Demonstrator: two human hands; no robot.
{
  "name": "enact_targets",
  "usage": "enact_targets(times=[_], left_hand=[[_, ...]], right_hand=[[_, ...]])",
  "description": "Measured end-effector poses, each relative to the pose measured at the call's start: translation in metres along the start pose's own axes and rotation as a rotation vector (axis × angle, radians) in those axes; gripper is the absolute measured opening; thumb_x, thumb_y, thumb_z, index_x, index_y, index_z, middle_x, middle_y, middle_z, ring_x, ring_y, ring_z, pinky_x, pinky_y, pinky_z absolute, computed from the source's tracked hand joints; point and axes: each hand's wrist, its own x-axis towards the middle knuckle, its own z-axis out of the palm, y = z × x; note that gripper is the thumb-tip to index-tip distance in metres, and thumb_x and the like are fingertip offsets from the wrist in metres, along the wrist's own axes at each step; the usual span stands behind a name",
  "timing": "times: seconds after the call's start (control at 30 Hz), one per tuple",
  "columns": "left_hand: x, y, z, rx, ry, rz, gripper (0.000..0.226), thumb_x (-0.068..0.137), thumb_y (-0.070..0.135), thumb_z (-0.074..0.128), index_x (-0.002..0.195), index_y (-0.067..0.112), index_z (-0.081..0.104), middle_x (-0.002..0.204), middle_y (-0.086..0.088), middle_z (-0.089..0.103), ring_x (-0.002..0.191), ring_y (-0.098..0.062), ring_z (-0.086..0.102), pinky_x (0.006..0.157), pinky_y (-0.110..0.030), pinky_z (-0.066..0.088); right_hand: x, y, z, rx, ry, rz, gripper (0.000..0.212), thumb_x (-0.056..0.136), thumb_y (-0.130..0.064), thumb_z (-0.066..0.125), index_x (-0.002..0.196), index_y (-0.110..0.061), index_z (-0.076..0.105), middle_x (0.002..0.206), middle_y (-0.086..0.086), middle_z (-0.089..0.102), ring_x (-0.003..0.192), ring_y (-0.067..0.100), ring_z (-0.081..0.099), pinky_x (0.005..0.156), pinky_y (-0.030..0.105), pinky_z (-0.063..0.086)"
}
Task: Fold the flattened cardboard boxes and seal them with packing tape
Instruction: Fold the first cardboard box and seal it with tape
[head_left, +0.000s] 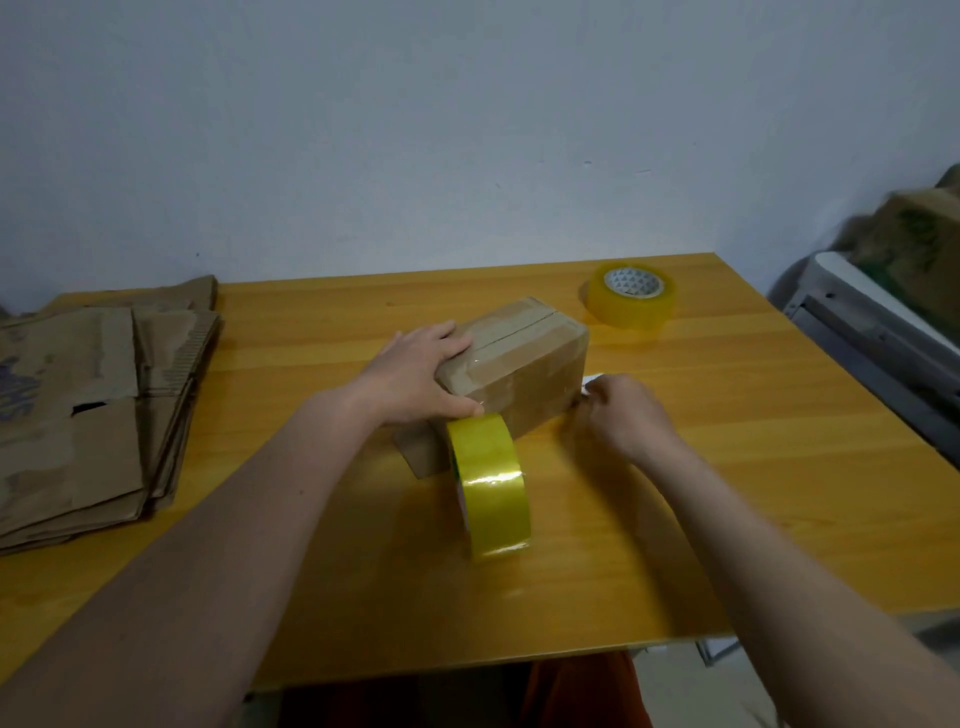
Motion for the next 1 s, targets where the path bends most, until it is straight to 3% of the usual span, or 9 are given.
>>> enact_targets(times=[0.07, 0.17, 0.3, 0.43, 0.6, 0.7, 0.8, 0.9, 1.0], left_hand=[[0.001, -0.001, 0.001, 0.012, -0.003, 0.005, 0.094, 0.075, 0.049, 0.075, 0.152, 0.025, 0.026, 0.162, 0.002, 0.012, 0.148, -0.016, 0.010, 0.121, -0.041, -0.001], [0.002, -0.001, 0.000, 0.032, -0.013, 0.006, 0.094, 0.075, 0.050, 0.074, 0.152, 0.025, 0.025, 0.162, 0.002, 0.011, 0.149, -0.014, 0.008, 0.121, -0.042, 0.000], [0.004, -0.001, -0.002, 0.066, -0.047, 0.017, 0.092, 0.077, 0.047, 0.074, 0.152, 0.026, 0.024, 0.162, 0.003, 0.009, 0.149, -0.014, 0.006, 0.121, -0.042, 0.001], [0.005, 0.003, -0.008, 0.108, -0.103, 0.020, 0.089, 0.081, 0.044, 0.072, 0.152, 0.030, 0.021, 0.162, 0.007, 0.006, 0.149, -0.018, 0.003, 0.121, -0.044, 0.001], [0.006, 0.003, -0.008, 0.104, -0.121, -0.007, 0.089, 0.080, 0.044, 0.072, 0.151, 0.038, 0.020, 0.162, 0.012, 0.005, 0.149, -0.023, 0.002, 0.118, -0.054, 0.008], [0.005, 0.000, -0.001, 0.039, -0.054, -0.050, 0.087, 0.077, 0.043, 0.075, 0.149, 0.041, 0.026, 0.162, 0.003, 0.009, 0.149, -0.025, 0.005, 0.118, -0.052, 0.013], [-0.001, 0.002, 0.007, -0.071, 0.104, -0.083, 0.085, 0.073, 0.036, 0.081, 0.146, 0.040, 0.036, 0.161, -0.004, 0.015, 0.147, -0.027, 0.013, 0.118, -0.047, 0.018], [-0.010, 0.008, 0.014, -0.220, 0.235, -0.051, 0.091, 0.069, 0.027, 0.086, 0.146, 0.032, 0.038, 0.158, -0.006, 0.022, 0.145, -0.024, 0.020, 0.118, -0.036, 0.021], [-0.021, 0.006, 0.017, -0.385, 0.289, -0.058, 0.097, 0.064, 0.025, 0.089, 0.147, 0.026, 0.038, 0.152, -0.003, 0.034, 0.141, -0.019, 0.030, 0.116, -0.034, 0.026]], right_hand=[[0.017, 0.010, 0.007, -0.166, -0.015, -0.004, 0.033, 0.096, -0.018, 0.043, 0.125, -0.008, 0.055, 0.132, 0.012, 0.049, 0.123, 0.033, 0.037, 0.096, 0.039, 0.037], [0.031, 0.018, 0.015, -0.319, -0.024, -0.104, 0.036, 0.098, -0.023, 0.039, 0.130, -0.012, 0.049, 0.141, 0.006, 0.043, 0.125, 0.031, 0.032, 0.102, 0.036, 0.032], [0.038, 0.022, 0.012, -0.430, 0.025, -0.169, 0.020, 0.098, -0.018, 0.041, 0.112, -0.011, 0.053, 0.119, 0.008, 0.055, 0.114, 0.029, 0.039, 0.087, 0.034, 0.037], [0.032, 0.025, 0.003, -0.297, -0.002, -0.075, 0.003, 0.095, -0.014, 0.051, 0.094, -0.012, 0.051, 0.089, 0.008, 0.049, 0.107, 0.031, 0.046, 0.075, 0.037, 0.040], [0.016, 0.031, -0.015, -0.197, -0.042, 0.009, 0.026, 0.091, -0.013, 0.057, 0.117, -0.011, 0.053, 0.117, 0.014, 0.055, 0.108, 0.033, 0.053, 0.081, 0.041, 0.045], [0.003, 0.027, -0.037, -0.191, 0.025, 0.009, 0.015, 0.092, -0.016, 0.058, 0.102, -0.008, 0.064, 0.104, 0.015, 0.064, 0.091, 0.032, 0.058, 0.067, 0.034, 0.043], [-0.015, 0.008, -0.059, 0.125, 0.091, -0.120, 0.006, 0.087, -0.014, 0.065, 0.087, -0.009, 0.060, 0.081, 0.009, 0.062, 0.067, 0.020, 0.053, 0.056, 0.031, 0.039], [-0.038, -0.032, -0.065, 0.710, -0.051, -0.322, 0.008, 0.088, -0.009, 0.064, 0.090, -0.009, 0.057, 0.082, 0.010, 0.060, 0.069, 0.015, 0.056, 0.063, 0.029, 0.046], [-0.044, -0.059, -0.043, 0.739, -0.153, -0.453, 0.005, 0.094, -0.017, 0.058, 0.093, -0.017, 0.053, 0.082, -0.001, 0.055, 0.073, 0.006, 0.050, 0.065, 0.022, 0.041]])
